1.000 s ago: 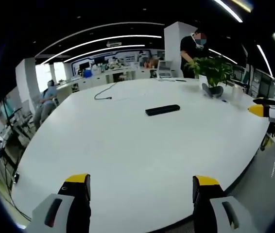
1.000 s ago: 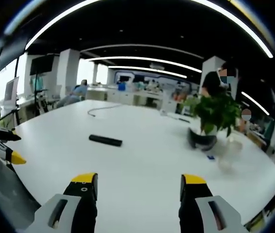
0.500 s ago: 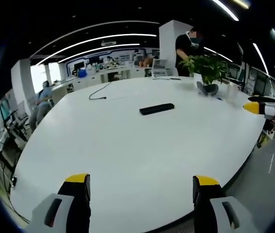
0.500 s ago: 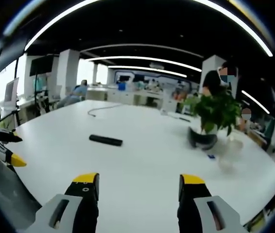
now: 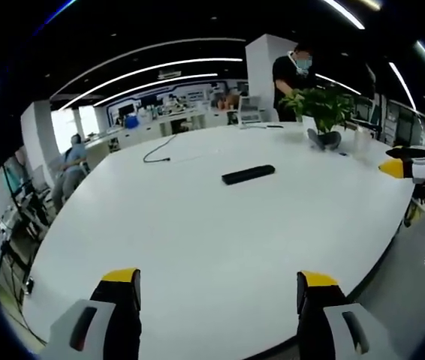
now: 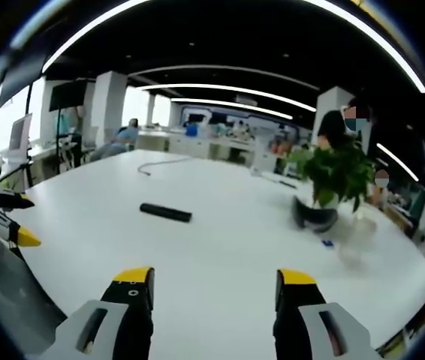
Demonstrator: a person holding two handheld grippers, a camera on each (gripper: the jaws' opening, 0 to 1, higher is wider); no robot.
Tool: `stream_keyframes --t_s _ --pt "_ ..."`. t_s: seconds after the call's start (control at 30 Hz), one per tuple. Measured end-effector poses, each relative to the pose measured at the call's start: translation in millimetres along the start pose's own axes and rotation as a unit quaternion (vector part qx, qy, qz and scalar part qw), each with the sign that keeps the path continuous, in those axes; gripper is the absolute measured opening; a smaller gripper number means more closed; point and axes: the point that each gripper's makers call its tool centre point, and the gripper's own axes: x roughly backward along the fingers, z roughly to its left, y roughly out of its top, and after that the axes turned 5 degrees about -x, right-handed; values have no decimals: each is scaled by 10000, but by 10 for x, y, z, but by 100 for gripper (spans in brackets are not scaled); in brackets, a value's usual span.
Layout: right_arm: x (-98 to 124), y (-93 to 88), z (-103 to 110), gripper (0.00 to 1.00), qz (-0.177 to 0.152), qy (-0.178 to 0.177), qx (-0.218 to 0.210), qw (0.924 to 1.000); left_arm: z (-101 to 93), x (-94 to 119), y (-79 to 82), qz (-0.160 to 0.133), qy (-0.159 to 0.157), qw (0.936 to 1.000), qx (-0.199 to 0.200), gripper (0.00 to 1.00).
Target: Press the specified remote control buttons in sequence, fully releasing each button before pressing the next.
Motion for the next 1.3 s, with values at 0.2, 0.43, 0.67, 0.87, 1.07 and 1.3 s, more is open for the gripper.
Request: stream_keyframes --t_s 0.2,0.43,0.67,0.87,1.07,1.3 --pt "1 -15 -2 64 43 19 -12 10000 -17 12 25 -36 -68 9999 71 88" --pt "-14 -35 -18 63 118 2 -5 9999 -20 38 190 -98 -291 9995 7 88" --pt "-25 -64 -8 63 206 31 -25 9998 3 -107 715 -214 -776 9955 -499 88" --pt "-29 -79 -7 62 247 29 21 9997 29 -304 1081 -342 -1061 9898 -890 88" --pt "-32 -101 -13 62 306 12 12 9995 -20 -486 1375 -357 -1336 9784 -1538 88" --pt "-30 -119 -6 62 358 12 56 9993 -83 -692 1637 -291 -1679 9643 -2027 87"
